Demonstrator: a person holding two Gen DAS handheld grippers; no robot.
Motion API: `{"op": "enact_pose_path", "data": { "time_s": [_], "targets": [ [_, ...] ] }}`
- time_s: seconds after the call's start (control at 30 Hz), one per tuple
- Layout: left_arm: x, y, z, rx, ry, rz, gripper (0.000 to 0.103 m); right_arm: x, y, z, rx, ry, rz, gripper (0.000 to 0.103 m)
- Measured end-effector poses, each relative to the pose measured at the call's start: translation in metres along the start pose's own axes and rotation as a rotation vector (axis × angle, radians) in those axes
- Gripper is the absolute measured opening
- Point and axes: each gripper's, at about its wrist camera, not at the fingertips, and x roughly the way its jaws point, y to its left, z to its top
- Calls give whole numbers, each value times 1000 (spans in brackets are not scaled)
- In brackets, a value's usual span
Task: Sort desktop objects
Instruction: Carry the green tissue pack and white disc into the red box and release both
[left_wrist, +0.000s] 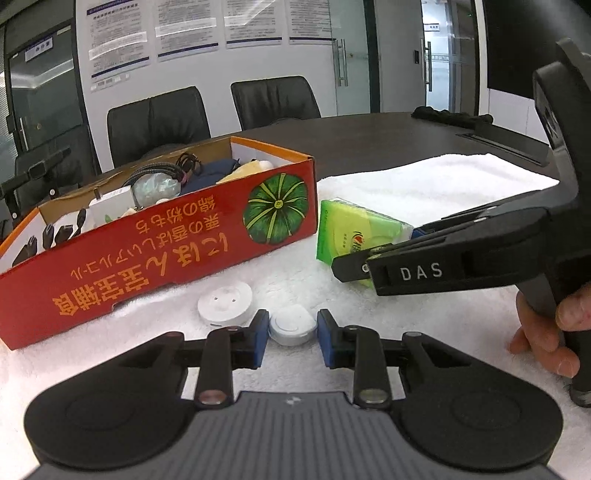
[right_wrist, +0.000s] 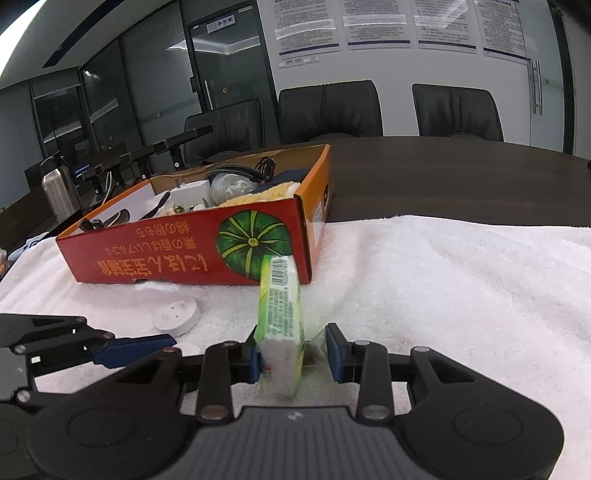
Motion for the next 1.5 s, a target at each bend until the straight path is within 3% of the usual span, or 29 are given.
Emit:
{"op": "enact_pose_path", "data": {
  "time_s": [0.43,0.67,0.9,1.13,1.33,1.5],
  "targets": [
    [-4,8,7,-37,14,-26,28,0,-3,0,27,-9,17,31],
    [-87,28,6,-86,-97,34,28,-17,23,5,-36,-63,25,24],
    [-155,59,-36,-192,-114,105,28,-68,71,1,-101,-138,99,24],
    [-199,86,-38,-241,-118,126,28,-121,116,-15,-268,-114,52,24],
    [-217,116,-8,-298,-140,101,28,-145,121,22,-257,-120,74,24],
    [-185,141,40,-316,-117,94,28,-115,113,79,-220,-99,62,25]
  ]
}}
